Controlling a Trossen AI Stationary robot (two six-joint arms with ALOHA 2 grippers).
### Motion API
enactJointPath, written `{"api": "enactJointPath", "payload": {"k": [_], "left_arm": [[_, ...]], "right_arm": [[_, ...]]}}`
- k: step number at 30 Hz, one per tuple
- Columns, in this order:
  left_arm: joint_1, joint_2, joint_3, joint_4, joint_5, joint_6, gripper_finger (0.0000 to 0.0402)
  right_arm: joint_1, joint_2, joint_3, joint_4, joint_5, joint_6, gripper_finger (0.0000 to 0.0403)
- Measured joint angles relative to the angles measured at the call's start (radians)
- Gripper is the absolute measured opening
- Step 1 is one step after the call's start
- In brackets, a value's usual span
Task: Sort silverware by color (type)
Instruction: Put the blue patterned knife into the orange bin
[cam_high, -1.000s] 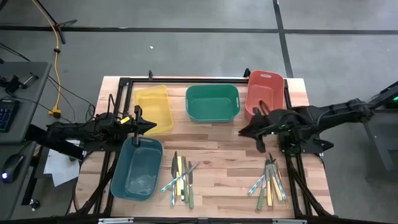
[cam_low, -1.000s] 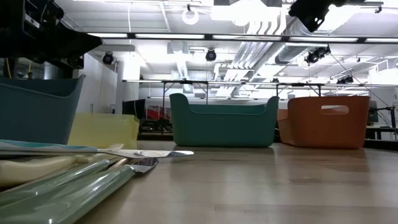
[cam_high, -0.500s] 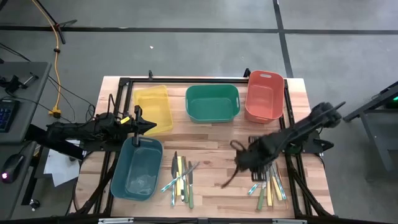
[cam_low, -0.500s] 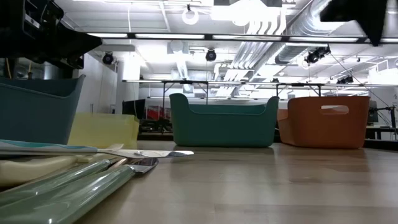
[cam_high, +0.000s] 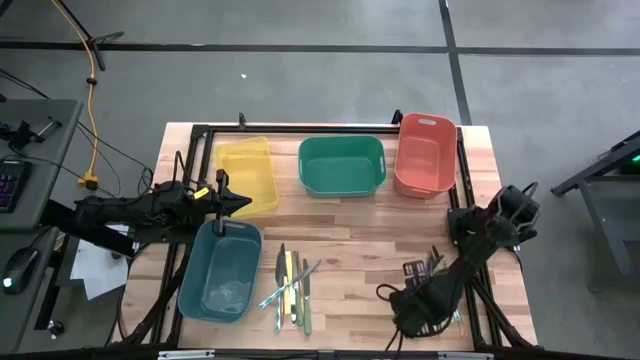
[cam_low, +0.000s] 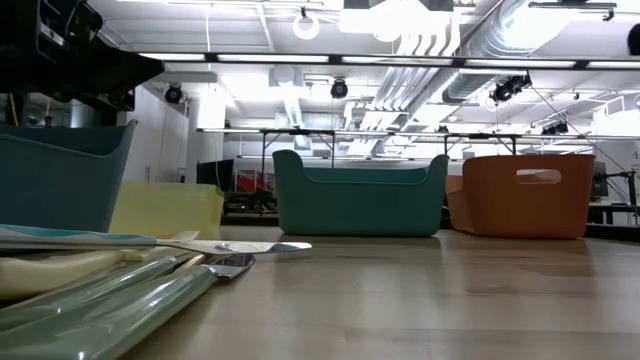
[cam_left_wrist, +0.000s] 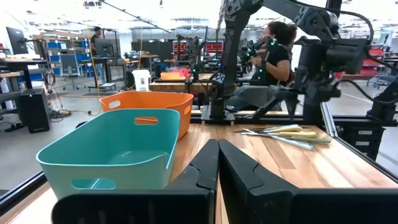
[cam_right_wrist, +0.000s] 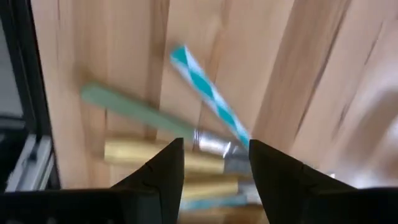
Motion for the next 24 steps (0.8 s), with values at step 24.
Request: {"api": "enactJointPath", "payload": {"k": [24], "left_arm": [[0.0,0.0,0.0,0.001,0.0,0.0,0.0003]], "right_arm": [[0.016,0.169,-0.098,0.153,-0.035,-0.112,0.0165]]}}
